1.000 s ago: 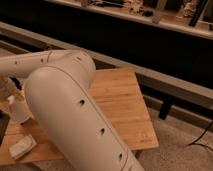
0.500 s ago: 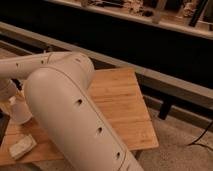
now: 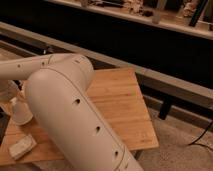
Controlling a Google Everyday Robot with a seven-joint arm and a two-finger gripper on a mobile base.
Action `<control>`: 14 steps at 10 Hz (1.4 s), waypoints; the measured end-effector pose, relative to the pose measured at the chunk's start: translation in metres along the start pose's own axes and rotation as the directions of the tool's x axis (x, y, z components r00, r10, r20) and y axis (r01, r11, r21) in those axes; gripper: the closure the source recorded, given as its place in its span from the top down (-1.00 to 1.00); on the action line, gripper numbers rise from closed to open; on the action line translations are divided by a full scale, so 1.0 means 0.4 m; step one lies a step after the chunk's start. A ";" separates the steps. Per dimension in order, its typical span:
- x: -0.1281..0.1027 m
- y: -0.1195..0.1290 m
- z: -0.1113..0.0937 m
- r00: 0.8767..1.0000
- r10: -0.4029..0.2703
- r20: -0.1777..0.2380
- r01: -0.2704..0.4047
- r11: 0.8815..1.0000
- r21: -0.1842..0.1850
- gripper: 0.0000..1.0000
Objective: Place the ceramic cup over the eraser
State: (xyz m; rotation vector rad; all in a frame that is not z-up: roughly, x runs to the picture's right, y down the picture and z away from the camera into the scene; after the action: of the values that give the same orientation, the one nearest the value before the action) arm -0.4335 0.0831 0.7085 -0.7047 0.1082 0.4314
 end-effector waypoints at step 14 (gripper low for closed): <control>0.002 -0.002 0.034 0.999 -0.012 -0.033 0.013 1.000 0.016 -0.91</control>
State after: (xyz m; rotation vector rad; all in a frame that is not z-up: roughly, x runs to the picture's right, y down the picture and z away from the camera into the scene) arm -0.4331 0.0916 0.7191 -0.6965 0.1380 0.4065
